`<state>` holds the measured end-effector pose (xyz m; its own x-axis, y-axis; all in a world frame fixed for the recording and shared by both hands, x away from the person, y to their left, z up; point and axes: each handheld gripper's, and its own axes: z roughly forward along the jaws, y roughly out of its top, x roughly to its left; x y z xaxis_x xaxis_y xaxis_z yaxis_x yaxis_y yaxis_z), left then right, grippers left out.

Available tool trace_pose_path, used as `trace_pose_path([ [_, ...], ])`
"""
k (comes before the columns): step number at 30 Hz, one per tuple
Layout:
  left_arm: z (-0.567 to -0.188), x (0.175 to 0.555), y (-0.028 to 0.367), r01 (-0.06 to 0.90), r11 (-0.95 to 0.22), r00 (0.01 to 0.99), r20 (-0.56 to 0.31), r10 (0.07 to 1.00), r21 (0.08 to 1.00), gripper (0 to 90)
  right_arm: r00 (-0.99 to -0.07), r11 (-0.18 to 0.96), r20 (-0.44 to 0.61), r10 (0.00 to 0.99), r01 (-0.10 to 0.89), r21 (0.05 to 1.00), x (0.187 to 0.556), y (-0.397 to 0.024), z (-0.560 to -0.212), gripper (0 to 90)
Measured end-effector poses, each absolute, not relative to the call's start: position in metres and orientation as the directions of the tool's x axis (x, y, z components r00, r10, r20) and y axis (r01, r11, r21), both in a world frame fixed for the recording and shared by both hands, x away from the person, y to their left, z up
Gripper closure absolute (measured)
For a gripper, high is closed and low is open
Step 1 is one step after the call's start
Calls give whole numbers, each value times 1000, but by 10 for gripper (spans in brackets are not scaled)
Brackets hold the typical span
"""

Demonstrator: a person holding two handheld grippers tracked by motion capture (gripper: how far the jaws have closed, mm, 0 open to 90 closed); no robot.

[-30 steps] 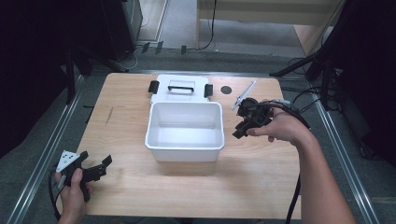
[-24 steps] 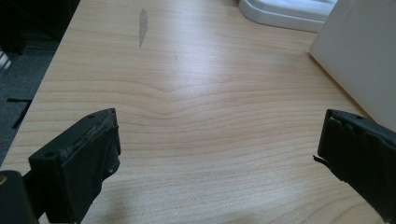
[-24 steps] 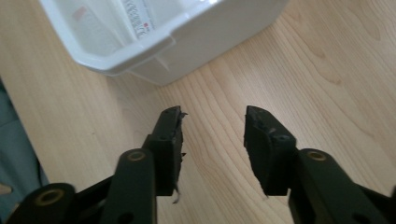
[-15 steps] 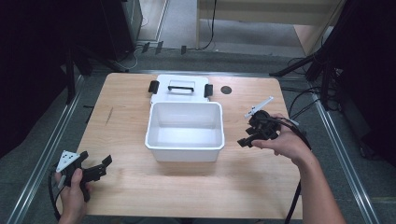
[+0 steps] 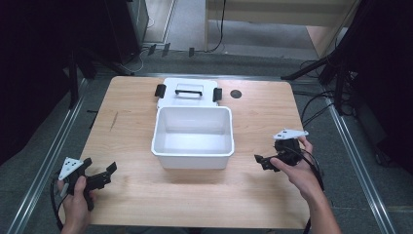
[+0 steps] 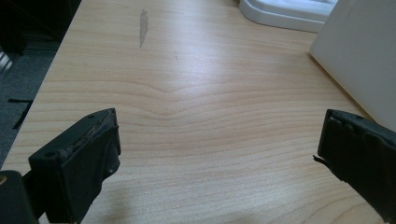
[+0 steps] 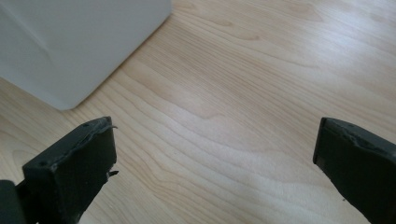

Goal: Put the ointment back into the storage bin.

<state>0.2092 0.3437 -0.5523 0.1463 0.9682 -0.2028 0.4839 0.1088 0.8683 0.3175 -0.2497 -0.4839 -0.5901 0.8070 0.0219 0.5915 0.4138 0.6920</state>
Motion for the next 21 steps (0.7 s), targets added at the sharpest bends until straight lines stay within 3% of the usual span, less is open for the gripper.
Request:
trace_pose_path([
  [7, -552, 209, 344, 484, 109, 145, -203, 968, 868, 0, -545, 313, 66, 836, 573, 758, 300, -275, -504, 0],
  [21, -552, 209, 344, 484, 110, 144, -203, 969, 868, 0, -455, 199, 117, 883, 589, 783, 262, -320, -539, 0],
])
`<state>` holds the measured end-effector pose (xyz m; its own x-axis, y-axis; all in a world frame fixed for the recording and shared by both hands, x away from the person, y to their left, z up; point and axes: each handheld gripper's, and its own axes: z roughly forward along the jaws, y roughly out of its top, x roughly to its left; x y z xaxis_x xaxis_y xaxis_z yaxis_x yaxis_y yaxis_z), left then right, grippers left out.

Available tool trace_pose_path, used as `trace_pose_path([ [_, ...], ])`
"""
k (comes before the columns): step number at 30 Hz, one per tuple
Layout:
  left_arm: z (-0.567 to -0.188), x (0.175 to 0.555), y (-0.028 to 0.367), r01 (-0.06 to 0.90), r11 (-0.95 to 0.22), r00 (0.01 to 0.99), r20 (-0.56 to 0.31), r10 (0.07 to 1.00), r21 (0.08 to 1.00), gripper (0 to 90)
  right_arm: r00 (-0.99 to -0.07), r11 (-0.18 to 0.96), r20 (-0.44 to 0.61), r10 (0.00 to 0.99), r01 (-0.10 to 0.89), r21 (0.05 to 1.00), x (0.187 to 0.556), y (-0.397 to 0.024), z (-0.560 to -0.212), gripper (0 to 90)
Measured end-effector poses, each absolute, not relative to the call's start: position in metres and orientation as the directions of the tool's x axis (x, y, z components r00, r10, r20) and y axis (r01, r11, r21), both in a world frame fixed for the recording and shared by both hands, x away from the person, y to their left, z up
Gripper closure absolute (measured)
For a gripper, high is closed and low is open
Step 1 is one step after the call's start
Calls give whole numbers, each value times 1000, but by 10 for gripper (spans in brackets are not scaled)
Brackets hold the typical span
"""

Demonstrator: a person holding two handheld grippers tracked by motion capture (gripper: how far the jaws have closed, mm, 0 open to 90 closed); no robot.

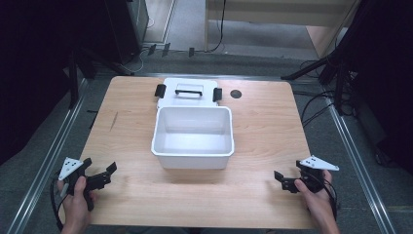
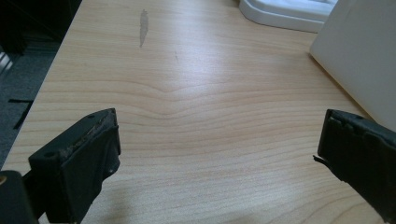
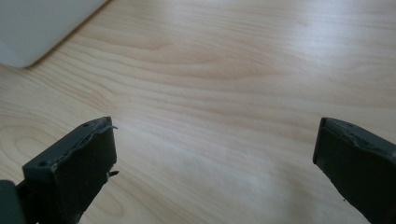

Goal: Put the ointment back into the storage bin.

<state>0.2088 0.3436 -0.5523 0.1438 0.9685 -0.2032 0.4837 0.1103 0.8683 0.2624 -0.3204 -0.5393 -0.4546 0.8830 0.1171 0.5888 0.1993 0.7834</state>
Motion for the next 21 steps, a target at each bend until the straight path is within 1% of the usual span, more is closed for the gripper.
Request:
trace_pose_path([
  [4, -552, 209, 344, 484, 110, 144, -203, 968, 868, 0, -419, 169, 119, 900, 587, 792, 251, -334, -543, 0],
  [9, -552, 209, 344, 484, 109, 144, -202, 969, 869, 0, -389, 116, 149, 909, 580, 806, 238, -347, -544, 9],
  [11, -552, 209, 344, 484, 110, 143, -203, 969, 868, 0, -385, 103, 157, 909, 574, 812, 232, -350, -545, 33],
  [16, -552, 209, 344, 484, 109, 143, -202, 969, 868, 0, -371, 82, 152, 916, 542, 836, 221, -352, -546, 48],
  [21, -552, 208, 344, 483, 106, 144, -199, 969, 869, 0, -350, 69, 150, 925, 542, 838, 222, -352, -547, 69],
])
